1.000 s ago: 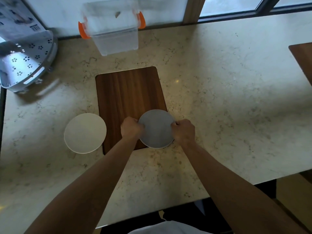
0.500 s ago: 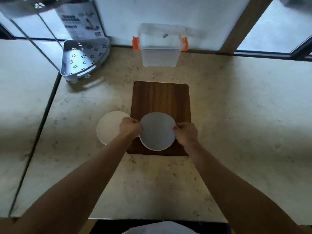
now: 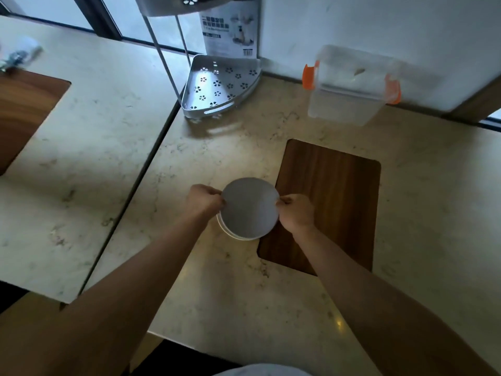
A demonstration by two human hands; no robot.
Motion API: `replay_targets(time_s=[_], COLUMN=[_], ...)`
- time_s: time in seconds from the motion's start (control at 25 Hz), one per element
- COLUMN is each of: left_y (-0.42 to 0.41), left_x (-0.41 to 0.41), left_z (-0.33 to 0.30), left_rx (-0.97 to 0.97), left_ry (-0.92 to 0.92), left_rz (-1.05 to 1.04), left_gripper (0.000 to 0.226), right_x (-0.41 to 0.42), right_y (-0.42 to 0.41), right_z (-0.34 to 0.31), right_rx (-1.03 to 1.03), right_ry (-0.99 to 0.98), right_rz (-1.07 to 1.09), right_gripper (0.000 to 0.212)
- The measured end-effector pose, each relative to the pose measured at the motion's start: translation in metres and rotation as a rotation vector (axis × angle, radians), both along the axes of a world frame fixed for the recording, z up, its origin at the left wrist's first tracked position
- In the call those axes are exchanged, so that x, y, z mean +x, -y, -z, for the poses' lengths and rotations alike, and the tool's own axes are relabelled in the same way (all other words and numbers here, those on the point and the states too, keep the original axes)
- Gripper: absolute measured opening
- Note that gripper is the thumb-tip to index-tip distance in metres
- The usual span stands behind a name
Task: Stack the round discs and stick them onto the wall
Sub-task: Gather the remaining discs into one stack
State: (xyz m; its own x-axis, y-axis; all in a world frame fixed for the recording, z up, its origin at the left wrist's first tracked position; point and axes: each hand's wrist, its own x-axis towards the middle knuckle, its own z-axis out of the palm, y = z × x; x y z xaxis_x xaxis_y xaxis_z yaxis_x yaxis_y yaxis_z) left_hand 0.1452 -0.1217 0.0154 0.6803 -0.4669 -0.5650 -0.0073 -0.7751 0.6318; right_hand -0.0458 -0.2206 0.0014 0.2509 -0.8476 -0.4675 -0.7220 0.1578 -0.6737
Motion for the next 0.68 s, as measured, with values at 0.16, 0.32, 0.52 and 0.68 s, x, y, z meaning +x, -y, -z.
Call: replay_targets(time_s=[0.16, 0.32, 0.52, 0.68], left_y=[0.0, 0.0, 0.0, -0.002], left_x=[0.003, 0.004, 0.003, -0.002], left_z=[0.009, 0.019, 0.023, 0.023], left_rx=[0.022, 0.027, 0.025, 0.038], left_ry=[-0.025, -0.02, 0.028, 0.117], left_rz=[-0.012, -0.029, -0.013, 0.046], left_gripper=[0.022, 0.018, 0.018, 0.023], right_x=[0.007, 0.006, 0.008, 0.008], right_y=[-0.001, -0.002, -0.004, -0.008], right_z=[0.013, 0.021, 0.021, 0.019], right_rx=[0.003, 0.002, 0.04, 0.011], right_ry=[-0.066, -0.072, -0.023, -0.052], right_rz=[-0.038, -0.015, 0.022, 0.023], right_gripper=[0.029, 0.021, 0.018, 0.023])
